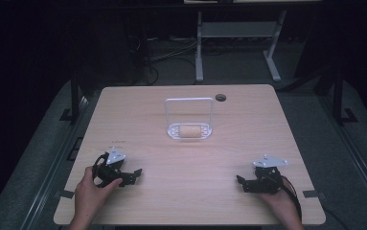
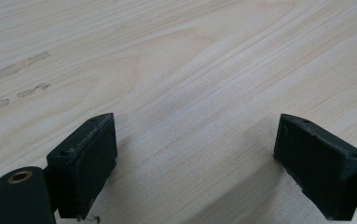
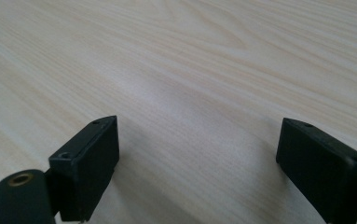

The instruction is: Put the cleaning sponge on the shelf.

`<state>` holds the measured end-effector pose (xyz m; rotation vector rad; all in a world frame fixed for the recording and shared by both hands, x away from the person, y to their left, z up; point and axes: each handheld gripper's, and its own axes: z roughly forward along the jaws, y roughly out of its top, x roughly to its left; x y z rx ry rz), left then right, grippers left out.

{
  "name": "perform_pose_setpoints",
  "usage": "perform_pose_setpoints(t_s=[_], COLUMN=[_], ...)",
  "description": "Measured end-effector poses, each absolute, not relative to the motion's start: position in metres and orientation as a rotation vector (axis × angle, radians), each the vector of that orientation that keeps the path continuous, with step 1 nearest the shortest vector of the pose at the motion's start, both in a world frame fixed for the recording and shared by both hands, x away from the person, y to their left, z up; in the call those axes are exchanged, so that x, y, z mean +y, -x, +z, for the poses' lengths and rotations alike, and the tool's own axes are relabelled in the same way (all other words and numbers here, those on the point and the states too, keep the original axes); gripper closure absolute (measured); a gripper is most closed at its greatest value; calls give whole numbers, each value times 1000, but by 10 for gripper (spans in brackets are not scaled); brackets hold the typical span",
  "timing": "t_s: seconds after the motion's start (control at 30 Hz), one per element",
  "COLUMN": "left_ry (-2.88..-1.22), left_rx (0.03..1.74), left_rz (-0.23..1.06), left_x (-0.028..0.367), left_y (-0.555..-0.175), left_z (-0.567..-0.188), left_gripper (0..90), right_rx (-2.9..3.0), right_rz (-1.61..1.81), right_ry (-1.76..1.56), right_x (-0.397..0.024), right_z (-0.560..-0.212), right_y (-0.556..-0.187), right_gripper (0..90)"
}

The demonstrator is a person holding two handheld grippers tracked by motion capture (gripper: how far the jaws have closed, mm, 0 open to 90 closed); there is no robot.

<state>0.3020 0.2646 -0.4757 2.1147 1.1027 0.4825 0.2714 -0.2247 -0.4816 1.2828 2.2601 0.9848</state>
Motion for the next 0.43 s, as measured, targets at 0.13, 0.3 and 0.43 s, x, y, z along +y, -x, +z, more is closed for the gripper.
perform_pose_setpoints(t_s=[0.13,0.3,0.43], left_ry=[-2114,-2115,-2115], left_rx=[1103,1103,1103], left_rz=[482,483,483], left_x=[265,265,265], left_y=[-302,-302,-302], left_z=[-476,-476,-476], left_gripper=[127,127,127], right_rx=[2257,2256,2256], right_rz=[982,980,980], right_ry=[-1285,-1286,-1286], right_x=[-225,-225,-225], right_z=[-482,-482,-482], right_y=[-271,-270,-270], right_gripper=[128,129,129])
